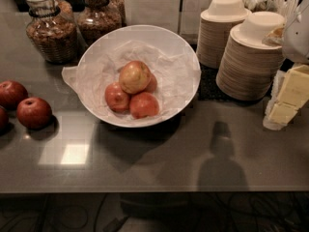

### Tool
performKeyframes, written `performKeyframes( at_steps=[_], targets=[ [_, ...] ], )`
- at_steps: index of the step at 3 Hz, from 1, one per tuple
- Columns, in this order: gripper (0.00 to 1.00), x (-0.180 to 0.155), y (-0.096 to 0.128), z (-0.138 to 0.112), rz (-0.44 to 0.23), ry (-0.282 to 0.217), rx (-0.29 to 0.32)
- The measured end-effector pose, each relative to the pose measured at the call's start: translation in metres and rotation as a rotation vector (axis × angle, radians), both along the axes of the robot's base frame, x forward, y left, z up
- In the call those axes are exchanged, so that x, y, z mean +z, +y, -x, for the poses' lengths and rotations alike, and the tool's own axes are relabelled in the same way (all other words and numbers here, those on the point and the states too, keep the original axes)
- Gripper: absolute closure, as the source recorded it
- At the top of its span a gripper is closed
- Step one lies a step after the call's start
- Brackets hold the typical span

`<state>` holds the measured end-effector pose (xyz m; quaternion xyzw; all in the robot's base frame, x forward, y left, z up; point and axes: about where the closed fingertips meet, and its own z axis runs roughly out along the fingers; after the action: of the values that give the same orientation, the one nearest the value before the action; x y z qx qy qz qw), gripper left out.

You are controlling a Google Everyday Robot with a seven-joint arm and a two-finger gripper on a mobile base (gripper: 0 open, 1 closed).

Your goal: Pick apple from white bowl

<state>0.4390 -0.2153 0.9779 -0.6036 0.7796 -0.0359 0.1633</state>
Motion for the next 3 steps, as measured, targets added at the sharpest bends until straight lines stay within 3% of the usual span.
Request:
performKeyframes(
  at_steps=[1,2,3],
  targets=[
    [0.0,0.001,0.002,-0.001,-0.004,-0.005,0.003],
    [0.0,-0.001,0.037,-0.028,-0.064,-0.044,0.08],
    [0.0,-0.001,0.037,-0.029,-0.065,-0.044,0.08]
  ],
)
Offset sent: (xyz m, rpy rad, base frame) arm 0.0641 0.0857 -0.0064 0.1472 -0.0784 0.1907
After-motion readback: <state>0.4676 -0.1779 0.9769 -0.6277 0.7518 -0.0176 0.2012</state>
